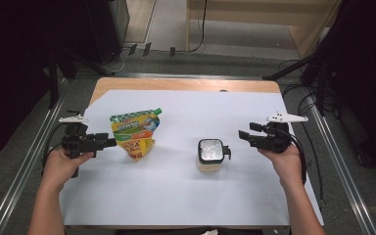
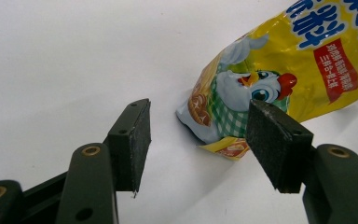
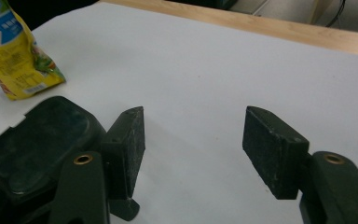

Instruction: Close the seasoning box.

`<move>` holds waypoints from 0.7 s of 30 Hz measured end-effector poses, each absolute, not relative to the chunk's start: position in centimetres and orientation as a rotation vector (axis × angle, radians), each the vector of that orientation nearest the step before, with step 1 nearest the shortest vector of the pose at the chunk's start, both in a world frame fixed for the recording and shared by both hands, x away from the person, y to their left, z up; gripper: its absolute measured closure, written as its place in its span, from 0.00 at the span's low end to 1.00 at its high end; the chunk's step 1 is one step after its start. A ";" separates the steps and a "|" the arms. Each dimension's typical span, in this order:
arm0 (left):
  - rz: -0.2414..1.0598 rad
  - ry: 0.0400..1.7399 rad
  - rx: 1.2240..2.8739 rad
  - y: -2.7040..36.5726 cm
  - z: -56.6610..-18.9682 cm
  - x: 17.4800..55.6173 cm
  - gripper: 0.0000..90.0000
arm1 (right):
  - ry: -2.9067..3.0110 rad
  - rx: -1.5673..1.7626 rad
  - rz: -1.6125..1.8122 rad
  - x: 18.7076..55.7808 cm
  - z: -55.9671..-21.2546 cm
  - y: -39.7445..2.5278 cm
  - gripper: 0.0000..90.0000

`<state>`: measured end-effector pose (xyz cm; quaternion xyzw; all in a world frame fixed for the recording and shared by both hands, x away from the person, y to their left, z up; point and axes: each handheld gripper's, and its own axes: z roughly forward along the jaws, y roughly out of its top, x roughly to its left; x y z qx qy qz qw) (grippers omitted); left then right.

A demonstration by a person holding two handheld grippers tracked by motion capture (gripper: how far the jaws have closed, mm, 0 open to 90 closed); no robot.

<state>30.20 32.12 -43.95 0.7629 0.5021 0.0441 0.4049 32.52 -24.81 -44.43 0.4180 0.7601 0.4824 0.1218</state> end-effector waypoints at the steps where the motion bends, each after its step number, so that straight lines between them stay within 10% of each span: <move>1: 0.115 1.265 1.929 32.1 -44.0 30.2 0.46 | 2.220 1.232 1.405 32.6 -44.7 -25.0 0.44; 21: 0.113 1.269 1.953 31.7 -44.6 30.8 0.45 | 2.205 1.360 1.284 33.4 -49.0 -26.7 0.30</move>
